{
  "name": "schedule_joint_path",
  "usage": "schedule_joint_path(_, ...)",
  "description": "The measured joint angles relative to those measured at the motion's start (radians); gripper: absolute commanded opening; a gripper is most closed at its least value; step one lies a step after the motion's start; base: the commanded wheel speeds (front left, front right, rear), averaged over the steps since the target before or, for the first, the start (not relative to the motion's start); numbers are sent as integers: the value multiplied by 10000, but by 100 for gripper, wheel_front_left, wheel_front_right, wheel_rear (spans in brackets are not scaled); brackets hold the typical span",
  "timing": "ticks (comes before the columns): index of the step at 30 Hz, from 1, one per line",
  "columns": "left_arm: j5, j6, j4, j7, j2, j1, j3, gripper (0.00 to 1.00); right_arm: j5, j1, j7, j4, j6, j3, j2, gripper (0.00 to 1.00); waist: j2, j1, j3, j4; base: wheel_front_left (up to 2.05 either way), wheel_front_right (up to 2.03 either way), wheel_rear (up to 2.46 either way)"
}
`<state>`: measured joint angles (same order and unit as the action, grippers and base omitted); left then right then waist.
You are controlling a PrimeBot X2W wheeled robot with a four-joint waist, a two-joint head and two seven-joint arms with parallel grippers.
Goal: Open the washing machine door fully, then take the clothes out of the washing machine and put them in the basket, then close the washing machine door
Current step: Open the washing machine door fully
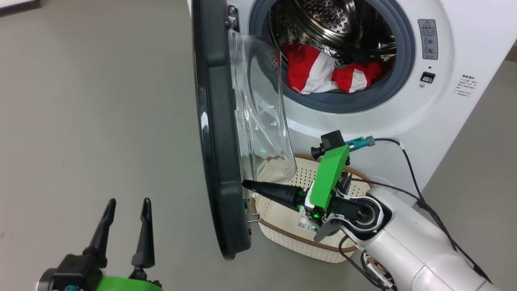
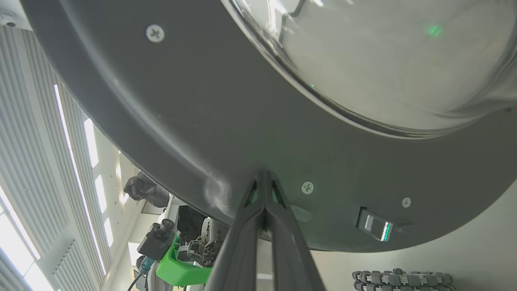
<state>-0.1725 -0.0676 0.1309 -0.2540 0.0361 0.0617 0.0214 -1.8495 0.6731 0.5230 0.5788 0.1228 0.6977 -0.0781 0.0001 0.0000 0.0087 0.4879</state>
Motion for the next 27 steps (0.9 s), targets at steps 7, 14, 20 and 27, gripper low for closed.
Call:
schedule_joint_path(7, -222, 71, 0, 2, 0, 1, -56, 100, -88, 283, -127, -58, 0, 364, -2, 0, 0, 0, 96, 93, 0, 0, 0)
schedule_joint_path(14, -226, 71, -40, 2, 0, 1, -36, 100, -253, 325, -219, -71, 0, 608, 6, 0, 0, 0, 129, 97, 0, 0, 0)
schedule_joint_path(20, -226, 69, -10, 0, 0, 0, -90, 100, -42, 324, -512, 17, 0, 541, 42, 0, 0, 0, 66, 30, 0, 0, 0)
schedule_joint_path(27, -226, 54, 117, 0, 0, -9, -134, 100, 1505, 37, -1509, -349, 0, 194, -94, 100, 0, 0, -160, -118, 0, 0, 0)
